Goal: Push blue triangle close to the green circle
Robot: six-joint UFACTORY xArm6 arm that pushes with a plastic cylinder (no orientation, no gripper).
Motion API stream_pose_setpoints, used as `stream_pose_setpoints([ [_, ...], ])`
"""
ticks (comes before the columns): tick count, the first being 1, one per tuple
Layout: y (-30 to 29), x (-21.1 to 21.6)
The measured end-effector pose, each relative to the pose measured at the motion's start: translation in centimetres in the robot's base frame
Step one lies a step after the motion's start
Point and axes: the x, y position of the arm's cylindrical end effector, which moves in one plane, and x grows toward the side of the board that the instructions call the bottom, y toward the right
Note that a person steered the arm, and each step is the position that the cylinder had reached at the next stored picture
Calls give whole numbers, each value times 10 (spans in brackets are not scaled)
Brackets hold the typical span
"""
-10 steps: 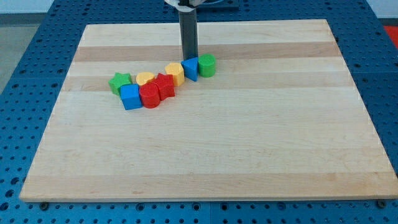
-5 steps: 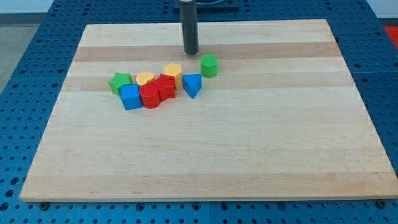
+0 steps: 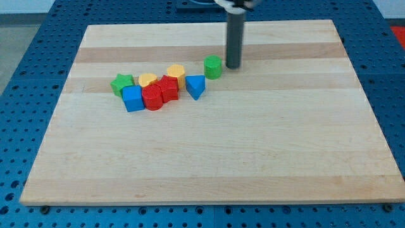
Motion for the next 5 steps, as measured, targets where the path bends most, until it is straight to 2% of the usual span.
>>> stream_pose_setpoints([
  [1, 17, 77],
  [2, -31, 125],
  [4, -107, 139],
  [5, -107, 128],
])
